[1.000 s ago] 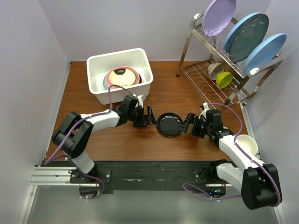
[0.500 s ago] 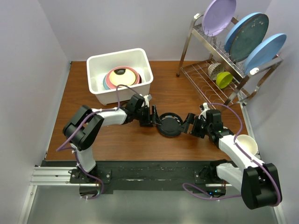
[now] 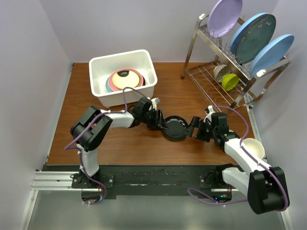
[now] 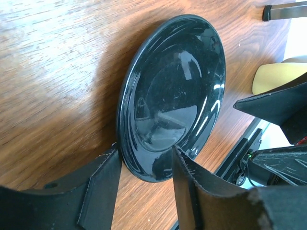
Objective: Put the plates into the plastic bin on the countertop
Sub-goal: Pick up the plate at the center of the board.
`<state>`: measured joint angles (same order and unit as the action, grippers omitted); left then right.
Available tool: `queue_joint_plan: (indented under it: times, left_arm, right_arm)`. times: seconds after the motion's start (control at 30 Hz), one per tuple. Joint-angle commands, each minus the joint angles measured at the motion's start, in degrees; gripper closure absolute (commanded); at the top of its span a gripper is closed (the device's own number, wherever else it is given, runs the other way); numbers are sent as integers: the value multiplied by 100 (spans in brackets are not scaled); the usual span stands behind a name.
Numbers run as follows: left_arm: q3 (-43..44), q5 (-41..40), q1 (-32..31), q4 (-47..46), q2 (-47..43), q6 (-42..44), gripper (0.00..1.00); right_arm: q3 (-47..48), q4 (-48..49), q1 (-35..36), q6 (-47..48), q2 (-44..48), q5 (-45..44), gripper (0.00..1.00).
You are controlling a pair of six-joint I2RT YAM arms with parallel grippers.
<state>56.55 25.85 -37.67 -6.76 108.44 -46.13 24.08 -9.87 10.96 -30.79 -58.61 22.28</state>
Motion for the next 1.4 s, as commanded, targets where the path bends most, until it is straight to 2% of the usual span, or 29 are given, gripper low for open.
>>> queue_joint_plan:
  times: [0.0,0.3,0.57,0.6,0.7,1.07,1.37]
  left_arm:
    - [-4,-9,-39,-53,282,-80,53]
    - [-136,17,-39,-158,318,-107,74]
    - [-145,17,-39,-150,309,-124,87]
    - [-145,17,-39,-150,300,-133,92]
    - [-171,8,-47,-141,265,-133,100]
    - [-119,-80,-39,87,-16,-63,100]
    - [66,-369,-30,580,-639,51,100]
  right_arm:
    - [-8,46,3,108,-19,75,1]
    - [1,46,11,108,-45,74,1]
    - [-8,38,11,108,-37,66,1]
    - [-8,29,3,117,-28,66,1]
    - [-8,11,11,108,-10,66,1]
    - [-17,46,11,55,43,145,1]
    - [-26,196,11,-77,245,312,1]
